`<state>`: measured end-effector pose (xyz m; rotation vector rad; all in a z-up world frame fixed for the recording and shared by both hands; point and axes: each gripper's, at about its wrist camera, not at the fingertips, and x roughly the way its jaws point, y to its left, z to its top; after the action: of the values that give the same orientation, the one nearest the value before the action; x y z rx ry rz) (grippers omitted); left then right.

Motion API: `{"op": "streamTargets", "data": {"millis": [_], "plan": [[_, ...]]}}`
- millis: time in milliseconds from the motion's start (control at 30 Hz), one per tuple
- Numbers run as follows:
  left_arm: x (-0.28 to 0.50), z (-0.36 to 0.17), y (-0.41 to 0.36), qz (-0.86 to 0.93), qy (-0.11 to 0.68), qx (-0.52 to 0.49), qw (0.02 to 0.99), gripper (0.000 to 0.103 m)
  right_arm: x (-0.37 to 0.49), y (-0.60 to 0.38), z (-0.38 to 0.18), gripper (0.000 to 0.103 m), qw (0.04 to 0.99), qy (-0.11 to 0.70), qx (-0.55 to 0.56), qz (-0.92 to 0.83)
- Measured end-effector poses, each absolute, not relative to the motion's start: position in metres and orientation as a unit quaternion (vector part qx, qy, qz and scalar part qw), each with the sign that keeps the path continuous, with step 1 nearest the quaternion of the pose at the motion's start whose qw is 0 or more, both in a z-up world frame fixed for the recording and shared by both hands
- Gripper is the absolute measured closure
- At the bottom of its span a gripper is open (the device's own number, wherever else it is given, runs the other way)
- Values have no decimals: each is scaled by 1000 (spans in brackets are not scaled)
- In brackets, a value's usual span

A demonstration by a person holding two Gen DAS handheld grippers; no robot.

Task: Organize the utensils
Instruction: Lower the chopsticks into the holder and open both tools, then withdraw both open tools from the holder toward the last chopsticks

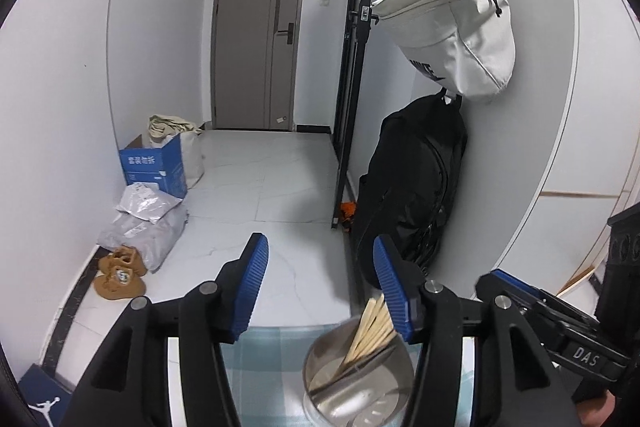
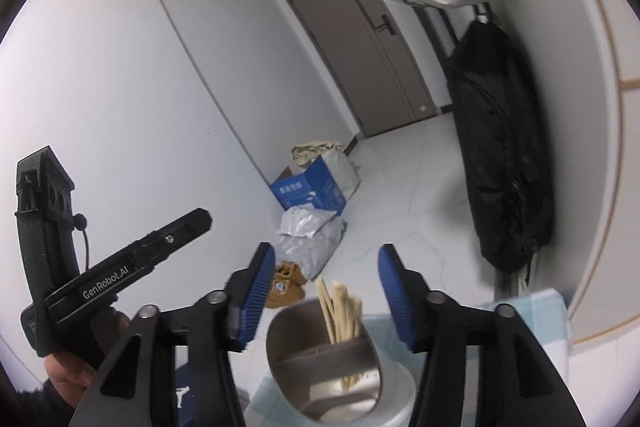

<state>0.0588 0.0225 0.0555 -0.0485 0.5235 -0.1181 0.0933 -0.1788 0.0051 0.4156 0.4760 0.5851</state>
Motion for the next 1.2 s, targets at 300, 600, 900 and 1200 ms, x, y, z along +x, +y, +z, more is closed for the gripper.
{"op": "streamTargets", "data": {"millis": [300,600,900,1200], "plan": [[30,53,11,-26,269,5,963,40,57,-210,-2,37,900,227,239,284],[5,44,-6,-21,286,19,958,38,35,-226,-17,33,896,244,254,271],[-15,13,-21,-31,311,15,950,29,6,-230,-46,27,905,278,217,239],[-22,-27,-18,-40,348,-17,937,29,-16,-231,-82,18,903,330,180,208]]}}
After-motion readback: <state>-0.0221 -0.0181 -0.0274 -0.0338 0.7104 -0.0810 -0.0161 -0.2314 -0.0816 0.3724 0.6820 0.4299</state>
